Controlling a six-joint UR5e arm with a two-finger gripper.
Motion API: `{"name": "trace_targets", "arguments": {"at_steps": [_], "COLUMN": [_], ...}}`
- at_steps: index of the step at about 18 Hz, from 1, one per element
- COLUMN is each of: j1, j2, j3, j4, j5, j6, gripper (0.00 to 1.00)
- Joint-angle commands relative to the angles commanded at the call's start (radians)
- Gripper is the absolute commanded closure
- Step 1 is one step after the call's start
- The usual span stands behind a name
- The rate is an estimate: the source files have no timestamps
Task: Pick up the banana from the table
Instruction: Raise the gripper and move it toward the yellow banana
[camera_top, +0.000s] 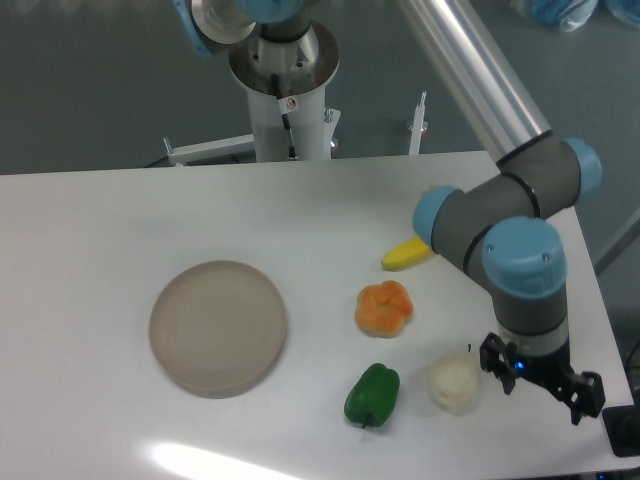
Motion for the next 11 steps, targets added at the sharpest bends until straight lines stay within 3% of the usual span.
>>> {"name": "trace_targets", "arguments": {"at_steps": [2,5,6,8,11], "j1": [0.020,0.061,0.071,0.089,0.150], "j2": [0.055,0.146,0.158,0.181,0.217], "j3": [-0.057,-0.106,-0.111,-0.158,-0.284], "j4": [-0.044,-0.266,-0.303,-0.333,-0.313], "j5": [-0.015,-0.009,-0.009,-0.011,-0.020], "j6": [0.008,0.037,0.038,0.038,0.119], "gripper": [0.00,0.00,0.00,0.00,0.00]}}
